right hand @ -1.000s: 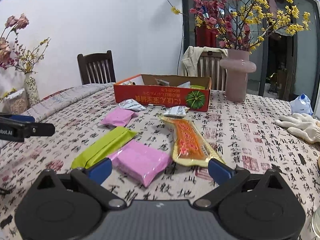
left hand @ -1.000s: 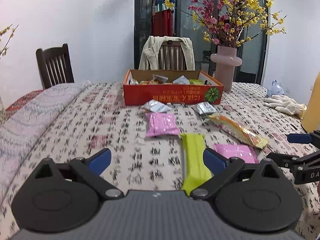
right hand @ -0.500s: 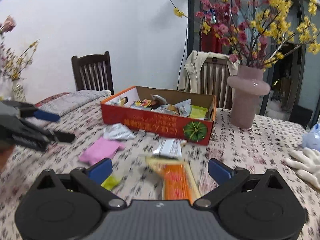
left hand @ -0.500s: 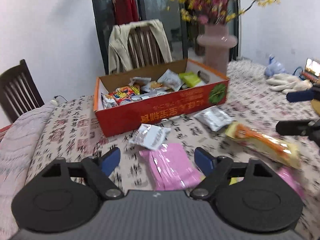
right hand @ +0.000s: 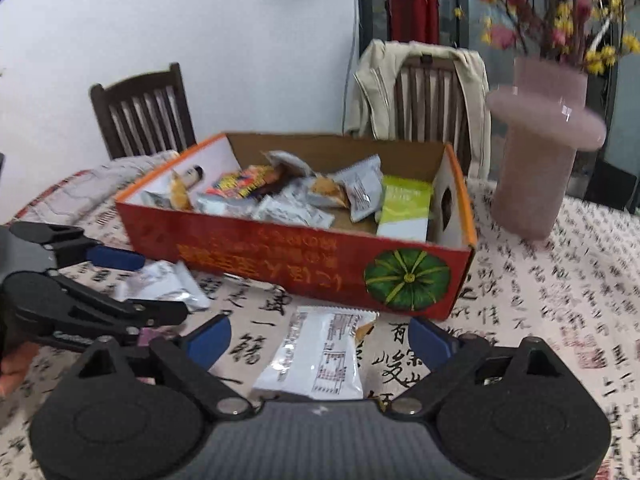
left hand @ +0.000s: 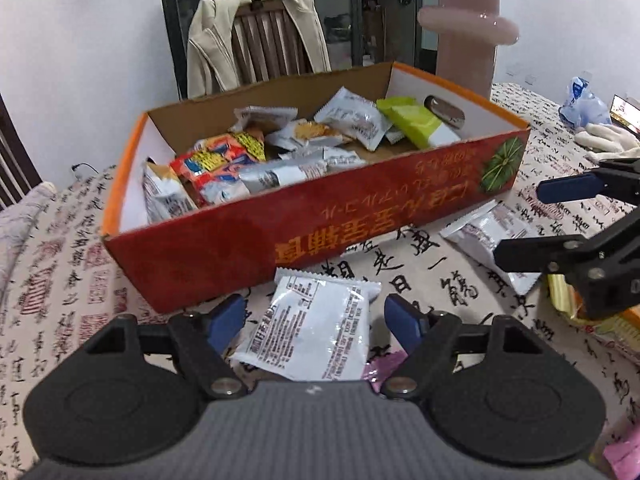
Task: Organize snacks
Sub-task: 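Grasp a white packet with the left tool while the right grasps another, then lift both white packets and carry them toward the orange box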
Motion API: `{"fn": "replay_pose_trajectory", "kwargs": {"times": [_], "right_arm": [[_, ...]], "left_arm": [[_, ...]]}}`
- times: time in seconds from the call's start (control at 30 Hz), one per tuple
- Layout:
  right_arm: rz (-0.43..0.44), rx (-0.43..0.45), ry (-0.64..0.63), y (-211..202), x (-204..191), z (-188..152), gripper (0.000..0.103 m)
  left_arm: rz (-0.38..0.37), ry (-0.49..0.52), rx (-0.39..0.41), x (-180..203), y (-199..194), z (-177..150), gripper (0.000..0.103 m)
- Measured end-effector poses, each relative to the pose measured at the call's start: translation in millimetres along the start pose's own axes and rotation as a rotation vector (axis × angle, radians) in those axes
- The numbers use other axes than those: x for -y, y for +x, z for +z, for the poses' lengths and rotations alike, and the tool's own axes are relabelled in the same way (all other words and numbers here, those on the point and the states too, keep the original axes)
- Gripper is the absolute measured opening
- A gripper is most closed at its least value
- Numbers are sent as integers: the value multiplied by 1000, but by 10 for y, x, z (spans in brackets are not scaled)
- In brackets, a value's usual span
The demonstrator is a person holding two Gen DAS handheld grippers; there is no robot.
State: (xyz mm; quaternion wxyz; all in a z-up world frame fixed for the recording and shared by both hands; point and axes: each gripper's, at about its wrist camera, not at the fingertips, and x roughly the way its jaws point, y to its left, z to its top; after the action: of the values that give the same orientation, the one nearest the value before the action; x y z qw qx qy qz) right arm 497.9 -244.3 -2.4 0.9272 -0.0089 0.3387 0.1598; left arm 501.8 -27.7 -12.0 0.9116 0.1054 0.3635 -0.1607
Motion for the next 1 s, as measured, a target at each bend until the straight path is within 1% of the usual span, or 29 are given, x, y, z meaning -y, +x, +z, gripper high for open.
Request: {"fn": "replay_pose_trajectory", "kwargs": {"times": [0.03, 0.07, 0.1, 0.13, 0.17, 0.27, 0.33, 0.4, 0.5, 0.6, 0.8, 1.0], "right_arm": [[0, -3, 7, 56, 13, -14, 94], [-1, -4, 15, 109, 26, -30, 92], [-3, -5, 23, 150, 39, -47, 87], [0, -9, 27, 179, 51, -58, 82], [4, -13, 28, 206, 54, -70, 80], [-9, -23, 23, 258, 50, -101, 69], [-10, -29, 14, 272, 40, -110, 49], [-22, -24, -6, 267, 9, -118, 48], [-20, -16, -13, 235, -11, -122, 45], [-20, 8, -11, 144, -15, -100, 43], [-8, 78, -10, -223, -63, -44, 43], [22, 153, -45, -812, -221, -106, 43]], "left_arm": [[-3, -3, -1, -13, 26, -15, 76], [-16, -15, 9, -38, 29, -31, 72], [-32, -25, 12, -60, 23, -34, 69], [-47, -34, 13, -61, 15, -36, 60], [-50, -38, 17, -55, 4, -38, 53], [-60, -24, 26, 1, -24, -49, 50], [-67, -23, 30, 35, -35, -61, 49], [-61, -25, 29, 47, -46, -53, 48], [-51, -35, 37, 60, -107, -18, 43], [-34, -51, 59, 78, -284, 21, 41], [-19, -76, 135, 192, -831, -24, 41], [-14, -124, 226, 365, -1521, -217, 41]]}}
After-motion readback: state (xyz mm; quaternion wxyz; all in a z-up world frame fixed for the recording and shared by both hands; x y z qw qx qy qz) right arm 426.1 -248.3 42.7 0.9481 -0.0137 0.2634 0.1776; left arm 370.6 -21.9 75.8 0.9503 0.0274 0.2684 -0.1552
